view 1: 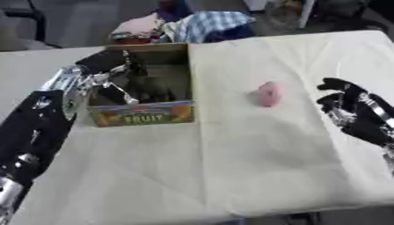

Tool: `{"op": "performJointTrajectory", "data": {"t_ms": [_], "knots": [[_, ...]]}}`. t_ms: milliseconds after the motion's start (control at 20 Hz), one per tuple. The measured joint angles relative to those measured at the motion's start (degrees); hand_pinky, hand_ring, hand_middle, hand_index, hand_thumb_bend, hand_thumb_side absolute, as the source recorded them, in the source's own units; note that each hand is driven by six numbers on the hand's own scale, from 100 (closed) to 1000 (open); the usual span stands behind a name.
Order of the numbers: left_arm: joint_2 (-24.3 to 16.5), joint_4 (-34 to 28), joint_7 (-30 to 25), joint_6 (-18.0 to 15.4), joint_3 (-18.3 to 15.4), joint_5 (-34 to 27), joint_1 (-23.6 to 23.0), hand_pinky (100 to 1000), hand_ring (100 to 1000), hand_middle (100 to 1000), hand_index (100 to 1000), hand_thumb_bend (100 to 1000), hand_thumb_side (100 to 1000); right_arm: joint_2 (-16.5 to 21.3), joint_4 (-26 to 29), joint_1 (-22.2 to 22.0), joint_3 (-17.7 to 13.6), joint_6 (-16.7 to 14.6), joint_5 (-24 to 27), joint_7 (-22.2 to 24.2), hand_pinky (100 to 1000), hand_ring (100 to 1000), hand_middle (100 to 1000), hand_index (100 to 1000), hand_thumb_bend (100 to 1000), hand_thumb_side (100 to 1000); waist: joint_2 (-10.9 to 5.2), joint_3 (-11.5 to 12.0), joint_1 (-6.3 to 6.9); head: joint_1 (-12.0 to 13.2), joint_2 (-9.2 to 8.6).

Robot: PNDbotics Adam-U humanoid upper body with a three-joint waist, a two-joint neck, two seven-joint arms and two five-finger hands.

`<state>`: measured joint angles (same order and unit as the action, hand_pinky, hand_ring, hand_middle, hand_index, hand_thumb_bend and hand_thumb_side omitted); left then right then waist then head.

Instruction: Pick up objects on the table and place them in the box.

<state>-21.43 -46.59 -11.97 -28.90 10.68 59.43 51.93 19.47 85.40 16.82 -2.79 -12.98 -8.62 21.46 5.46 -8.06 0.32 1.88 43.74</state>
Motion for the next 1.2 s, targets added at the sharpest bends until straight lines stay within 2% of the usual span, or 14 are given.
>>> {"op": "performJointTrajectory", "data": {"t_ms": [100,300,450,650,700,900,1050,1200], "knots": [[-0.6,-1.3,-2.3,-0.1,0.0,-2.2,-0.4,827,754,762,845,886,574,0.0,0.0,0.2,0.0,0.0,0.0,-0.2,694,742,831,941,100,624,0.0,0.2,-0.11,-0.1,0.0],[-3.3,-6.2,-5.1,1.2,0.1,-9.1,-1.1,850,755,774,857,882,664,0.8,-0.1,1.9,0.0,-0.1,-0.3,-0.9,696,746,836,945,100,592,-0.24,1.0,-0.18,-0.8,0.0],[-6.3,-11.7,-6.2,3.1,0.0,-17.3,-2.3,860,723,753,848,818,734,2.7,-1.2,4.5,0.0,-0.5,-0.9,-1.3,699,752,841,947,100,524,-0.7,1.7,-0.47,-1.5,0.03],[-10.0,-20.0,-5.0,7.3,-0.5,-30.7,-6.4,855,682,721,823,764,688,6.9,-4.9,8.8,1.1,-1.5,-2.3,-1.7,701,755,843,950,100,490,-1.33,3.2,-0.86,-2.4,0.07],[-10.8,-22.2,-4.3,8.6,-0.8,-33.9,-7.9,861,663,706,817,713,652,8.0,-6.2,10.1,1.6,-2.0,-2.5,-1.6,702,758,844,951,100,467,-1.52,3.5,-1.02,-2.6,0.07],[-12.2,-31.4,-0.4,13.6,-2.6,-46.3,-15.7,874,640,688,811,657,609,11.2,-13.2,15.5,4.7,-4.1,-3.4,-0.5,700,760,844,952,100,454,-1.93,4.8,-1.8,-3.5,0.08],[-12.2,-38.2,2.3,16.4,-4.3,-53.4,-22.0,870,623,670,806,615,582,12.3,-20.0,19.8,7.4,-5.7,-5.1,1.2,704,769,849,954,100,456,-2.21,5.7,-2.13,-4.1,0.09],[-11.8,-44.2,4.0,18.8,-6.0,-57.4,-27.4,872,624,671,807,608,582,12.2,-27.5,23.2,9.5,-7.9,-9.0,2.8,709,779,855,956,100,447,-2.49,6.7,-2.29,-4.7,0.09]]}}
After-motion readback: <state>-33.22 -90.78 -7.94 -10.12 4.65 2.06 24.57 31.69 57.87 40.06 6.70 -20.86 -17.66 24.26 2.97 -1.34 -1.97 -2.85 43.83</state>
